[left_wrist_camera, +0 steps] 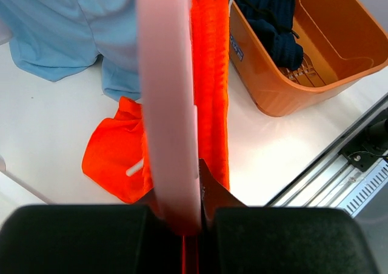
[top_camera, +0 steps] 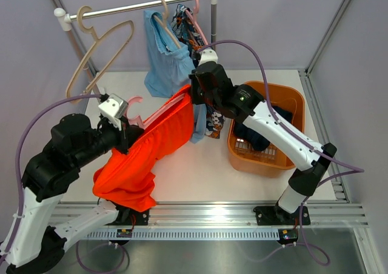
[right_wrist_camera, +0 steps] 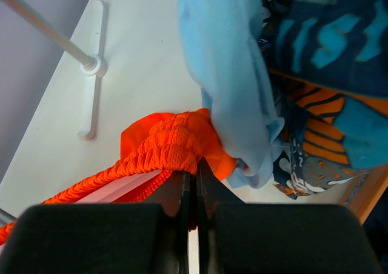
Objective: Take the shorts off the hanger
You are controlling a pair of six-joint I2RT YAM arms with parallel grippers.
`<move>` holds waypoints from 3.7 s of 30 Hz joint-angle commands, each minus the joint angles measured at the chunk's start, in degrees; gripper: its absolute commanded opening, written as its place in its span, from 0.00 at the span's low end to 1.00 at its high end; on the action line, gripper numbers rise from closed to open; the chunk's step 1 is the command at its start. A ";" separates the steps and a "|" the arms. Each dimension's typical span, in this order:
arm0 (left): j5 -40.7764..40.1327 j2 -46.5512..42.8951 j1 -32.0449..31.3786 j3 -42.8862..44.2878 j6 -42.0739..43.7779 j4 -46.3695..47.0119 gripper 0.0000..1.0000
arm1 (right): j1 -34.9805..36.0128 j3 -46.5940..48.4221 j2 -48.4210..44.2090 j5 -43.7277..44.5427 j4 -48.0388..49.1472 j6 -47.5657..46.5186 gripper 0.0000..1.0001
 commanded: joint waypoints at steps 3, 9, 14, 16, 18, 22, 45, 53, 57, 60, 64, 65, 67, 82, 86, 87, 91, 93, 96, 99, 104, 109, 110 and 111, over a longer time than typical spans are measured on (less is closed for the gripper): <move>6.90 -4.14 -0.27 1.81 -0.61 -1.17 0.00 | -5.84 0.31 1.06 4.53 -1.34 -0.69 0.00; 7.61 -6.87 -0.27 4.54 -1.48 -1.26 0.00 | -6.81 0.05 2.74 0.94 -0.47 -0.08 0.00; 5.86 -8.54 -0.27 4.63 -2.80 2.59 0.00 | -6.55 -3.46 1.69 -3.62 0.50 1.50 0.00; 4.20 -9.42 -0.27 4.01 -3.68 5.31 0.00 | -5.68 -5.48 0.37 -4.08 1.46 1.68 0.00; -0.02 -10.03 -0.27 2.53 -4.99 7.51 0.00 | -2.69 -6.46 -1.03 -3.12 1.81 1.68 0.00; -7.93 -10.91 -0.27 -1.34 -7.90 15.24 0.00 | 4.60 -8.21 -3.14 -1.35 2.61 1.86 0.00; -26.23 8.94 -0.27 6.64 -10.01 23.36 0.00 | 20.43 13.20 -12.91 20.95 -2.58 -21.66 0.00; -24.12 11.93 -0.18 9.37 -8.08 16.41 0.00 | 20.52 21.23 -13.43 41.62 41.95 -68.70 0.00; -24.20 12.55 -0.18 10.16 -6.94 14.04 0.00 | 20.34 27.28 -11.41 40.93 53.93 -80.66 0.00; -24.38 12.55 -0.18 9.55 -6.50 13.77 0.00 | 19.29 30.63 -11.23 37.85 55.34 -81.47 0.00; -23.86 12.73 -0.18 8.94 -6.23 13.15 0.00 | 15.26 30.64 -11.76 36.26 54.38 -79.54 0.00; -23.68 12.73 -0.18 8.76 -6.14 13.06 0.00 | 12.55 29.93 -12.11 36.09 50.72 -75.09 0.00; -23.59 12.64 -0.18 8.23 -6.14 12.98 0.00 | 9.29 26.34 -13.78 34.95 44.65 -67.70 0.00; -26.40 15.27 -0.01 11.30 -5.00 8.76 0.00 | -12.34 -25.95 -25.83 20.63 6.31 -1.95 0.03; -26.84 17.03 0.61 14.20 -4.13 7.53 0.00 | -12.79 -35.27 -25.72 19.83 4.37 2.63 0.27; -26.84 17.73 0.78 14.73 -3.95 7.18 0.00 | -12.79 -38.07 -26.69 18.96 4.80 2.91 0.36; -26.67 19.58 1.92 17.19 -2.37 6.82 0.00 | -12.79 -40.65 -31.35 16.58 6.48 2.74 0.67; -25.62 21.42 4.12 19.29 -2.19 6.39 0.00 | -12.79 -40.13 -33.37 15.70 6.39 2.04 0.76; -22.55 23.62 8.95 21.49 -2.45 6.38 0.00 | -12.79 -39.33 -36.01 14.64 6.21 0.98 0.83; -20.35 27.22 13.34 24.57 -3.15 7.26 0.00 | -12.79 -39.07 -38.74 12.45 6.39 0.10 0.86; -19.46 36.34 17.12 33.97 -4.12 8.05 0.00 | -12.79 -38.80 -42.43 10.51 6.21 -1.39 0.89; -19.37 45.23 18.54 44.95 -4.47 8.76 0.00 | -12.79 -38.63 -44.98 7.79 5.77 -2.27 0.89; -19.37 48.21 18.80 48.80 -4.47 8.76 0.00 | -12.79 -38.71 -45.33 7.70 5.69 -2.45 0.89; -19.37 49.72 18.89 50.66 -4.39 8.76 0.00 | -12.79 -38.80 -45.68 7.70 5.77 -2.80 0.90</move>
